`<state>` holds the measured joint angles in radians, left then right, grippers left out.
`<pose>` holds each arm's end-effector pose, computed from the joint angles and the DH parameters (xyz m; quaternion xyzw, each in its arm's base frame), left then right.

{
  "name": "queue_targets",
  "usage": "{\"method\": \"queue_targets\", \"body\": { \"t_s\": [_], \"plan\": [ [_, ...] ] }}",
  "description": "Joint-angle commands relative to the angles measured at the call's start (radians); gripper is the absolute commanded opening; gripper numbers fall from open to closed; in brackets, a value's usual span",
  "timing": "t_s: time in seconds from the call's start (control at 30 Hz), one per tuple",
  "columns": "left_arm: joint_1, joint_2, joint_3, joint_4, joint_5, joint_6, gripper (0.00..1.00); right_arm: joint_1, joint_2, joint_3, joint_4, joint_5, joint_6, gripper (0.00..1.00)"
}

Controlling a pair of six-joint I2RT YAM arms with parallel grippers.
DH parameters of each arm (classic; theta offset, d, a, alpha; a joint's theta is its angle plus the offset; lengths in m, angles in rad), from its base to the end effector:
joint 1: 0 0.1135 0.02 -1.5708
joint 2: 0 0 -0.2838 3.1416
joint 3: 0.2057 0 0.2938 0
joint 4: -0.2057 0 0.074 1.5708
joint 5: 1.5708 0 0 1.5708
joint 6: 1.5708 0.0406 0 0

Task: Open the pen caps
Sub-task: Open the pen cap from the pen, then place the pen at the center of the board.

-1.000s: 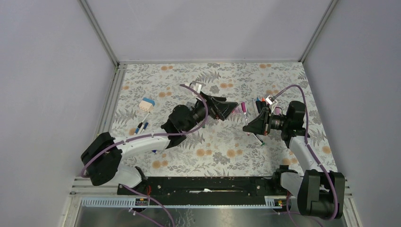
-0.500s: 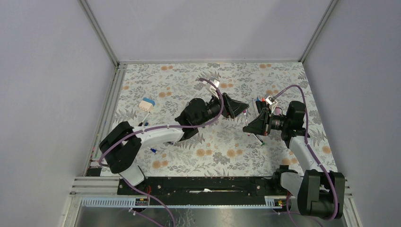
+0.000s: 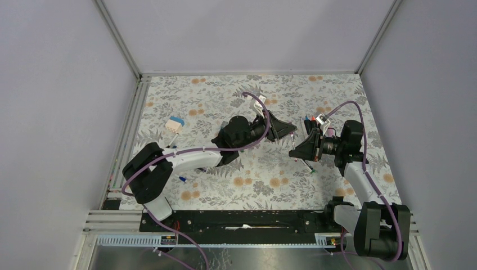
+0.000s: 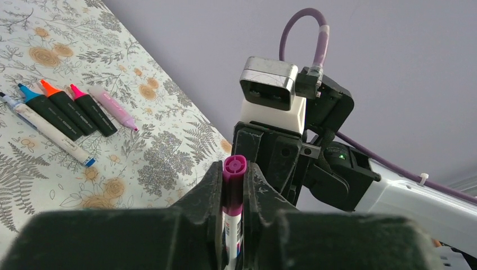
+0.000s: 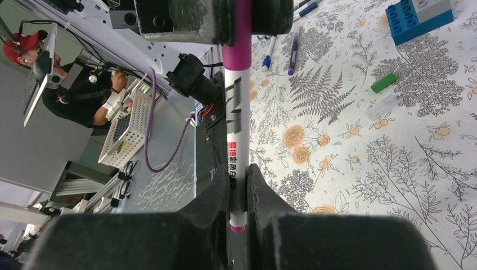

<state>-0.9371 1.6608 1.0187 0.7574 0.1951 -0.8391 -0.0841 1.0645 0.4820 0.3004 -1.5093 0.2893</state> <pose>0.2452 -0.3470 0.2851 0.1051 0.6577 -0.6174 0.4186 0.2316 0.0211 0.2323 -0.2962 0.6487 0.5896 0.3792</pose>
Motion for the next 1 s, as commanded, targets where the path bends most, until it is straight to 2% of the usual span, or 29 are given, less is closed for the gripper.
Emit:
{"method": "queue_targets", "body": {
  "t_s": [0.0, 0.17, 0.3, 0.4, 0.53, 0.67, 0.8, 0.87, 0.9, 0.97],
  "plan": [
    [0.002, -0.009, 0.032, 0.053, -0.004, 0.005, 0.00, 0.007, -0.003, 0.001, 0.031, -0.025, -0.013, 0.00],
    [0.030, -0.083, 0.040, 0.058, -0.131, 0.100, 0.00, 0.011, -0.006, -0.005, 0.028, -0.036, -0.015, 0.00],
    [0.112, -0.118, 0.113, 0.031, -0.264, 0.152, 0.00, 0.027, -0.001, -0.012, 0.029, -0.047, -0.018, 0.00],
    [0.185, -0.128, 0.179, 0.018, -0.306, 0.146, 0.00, 0.039, 0.004, -0.016, 0.028, -0.052, -0.022, 0.00],
    [0.238, -0.132, 0.251, 0.006, -0.314, 0.143, 0.00, 0.045, -0.001, -0.019, 0.029, -0.062, -0.023, 0.00],
    [0.244, -0.185, 0.232, -0.016, -0.300, 0.169, 0.00, 0.035, -0.015, -0.012, 0.034, -0.048, -0.029, 0.00],
    [0.255, -0.320, 0.102, -0.095, -0.212, 0.194, 0.00, -0.133, -0.086, -0.007, 0.023, -0.007, -0.060, 0.00],
    [0.259, -0.413, 0.021, -0.181, -0.177, 0.207, 0.00, -0.249, -0.126, 0.011, -0.057, 0.040, -0.137, 0.00],
    [0.259, -0.463, -0.018, -0.251, -0.161, 0.213, 0.00, -0.300, -0.144, 0.026, -0.153, 0.070, -0.195, 0.00],
    [0.261, -0.556, -0.092, -0.362, -0.144, 0.222, 0.00, -0.349, -0.167, 0.107, -0.492, 0.217, -0.475, 0.01]
  ]
}}
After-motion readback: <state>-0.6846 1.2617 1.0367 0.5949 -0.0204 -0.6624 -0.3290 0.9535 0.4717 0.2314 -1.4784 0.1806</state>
